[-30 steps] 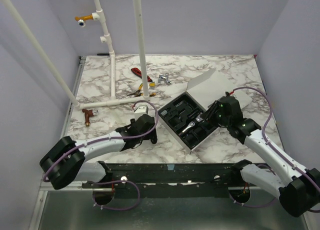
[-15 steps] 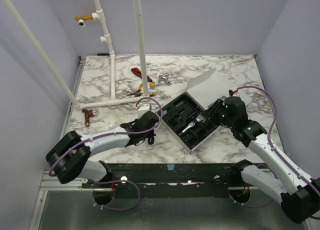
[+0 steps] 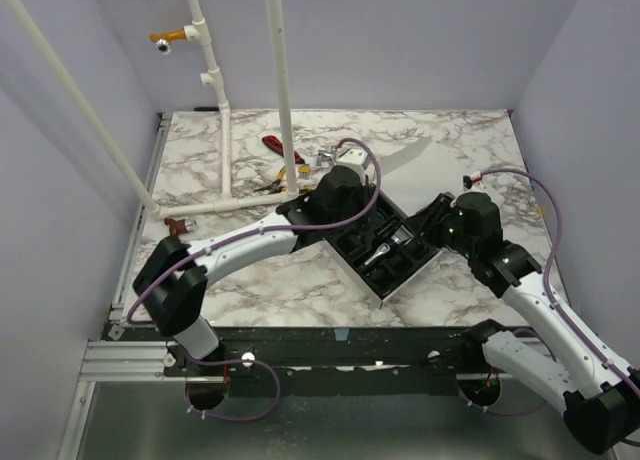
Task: Sort the hair-cutting tools
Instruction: Place the haircut tool in the storage box.
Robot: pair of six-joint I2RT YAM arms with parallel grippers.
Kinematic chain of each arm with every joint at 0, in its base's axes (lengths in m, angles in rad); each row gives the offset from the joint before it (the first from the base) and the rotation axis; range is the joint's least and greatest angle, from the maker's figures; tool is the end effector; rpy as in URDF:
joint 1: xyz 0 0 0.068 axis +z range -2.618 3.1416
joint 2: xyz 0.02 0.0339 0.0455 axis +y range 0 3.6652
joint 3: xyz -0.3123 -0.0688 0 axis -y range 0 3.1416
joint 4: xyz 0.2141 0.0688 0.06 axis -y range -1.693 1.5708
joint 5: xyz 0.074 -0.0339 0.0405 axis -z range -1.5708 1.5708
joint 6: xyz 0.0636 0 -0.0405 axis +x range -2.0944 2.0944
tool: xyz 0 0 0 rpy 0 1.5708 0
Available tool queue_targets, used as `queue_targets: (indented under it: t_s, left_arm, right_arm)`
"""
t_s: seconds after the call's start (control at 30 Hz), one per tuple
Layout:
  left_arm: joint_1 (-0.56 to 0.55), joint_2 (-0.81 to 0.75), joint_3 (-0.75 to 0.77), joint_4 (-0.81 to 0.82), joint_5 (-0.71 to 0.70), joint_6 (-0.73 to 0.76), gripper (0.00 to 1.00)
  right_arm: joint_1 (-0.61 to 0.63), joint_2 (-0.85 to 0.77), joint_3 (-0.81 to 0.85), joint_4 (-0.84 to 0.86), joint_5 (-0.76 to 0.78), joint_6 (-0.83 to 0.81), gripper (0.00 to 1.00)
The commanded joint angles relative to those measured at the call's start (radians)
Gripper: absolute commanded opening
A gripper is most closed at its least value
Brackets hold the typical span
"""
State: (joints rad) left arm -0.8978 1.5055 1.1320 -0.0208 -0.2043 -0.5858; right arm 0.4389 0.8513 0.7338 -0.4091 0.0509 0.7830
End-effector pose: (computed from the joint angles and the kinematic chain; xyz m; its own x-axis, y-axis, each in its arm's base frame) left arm 0.2262 -0.2630 0.3505 -0.5583 -0.1681 -0.8124 0.4083 0.7967 -0.4455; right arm 0.1396 0.0620 0.3138 -0.5938 0.4995 -0.6308 0.0483 0.8047 0.5917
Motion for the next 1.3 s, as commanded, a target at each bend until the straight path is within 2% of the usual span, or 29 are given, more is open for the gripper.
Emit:
queue_targets:
  t_s: [0.0, 0.2, 0.37, 0.47, 0.57, 0.77, 1.0, 1.27]
  left_arm:
    - [0.04, 0.165, 0.147, 0.041, 0.2, 0.222, 0.0]
    - [0.157, 0.192, 0.094, 0.144, 0.458, 0.251, 0.0]
    - [0.177, 0.212, 0.114, 0.108, 0.515, 0.352, 0.0]
    - [0.178, 0.265, 0.191, 0.024, 0.541, 0.417, 0.0]
    - [0.178, 0.318, 0.26, -0.07, 0.538, 0.457, 0.01]
    - [0.181, 0.36, 0.296, -0.099, 0.47, 0.503, 0.03]
    - [0.178, 0.458, 0.403, -0.208, 0.472, 0.563, 0.04]
    - [0.18, 0.494, 0.376, -0.126, 0.415, 0.669, 0.17]
  right_arm:
    - [0.002, -0.049, 0.017, -0.031, 0.05, -0.033, 0.37]
    - [0.003, -0.131, -0.008, -0.053, 0.119, -0.039, 0.38]
    - [0.003, -0.156, -0.026, -0.05, 0.149, -0.039, 0.38]
    - [0.003, -0.154, -0.032, -0.048, 0.157, -0.039, 0.38]
    - [0.003, -0.149, -0.03, -0.049, 0.155, -0.035, 0.38]
    - [0.003, -0.154, -0.029, -0.051, 0.155, -0.032, 0.38]
    - [0.003, -0.156, -0.022, -0.068, 0.17, -0.029, 0.38]
    - [0.003, -0.164, -0.032, -0.068, 0.165, -0.016, 0.38]
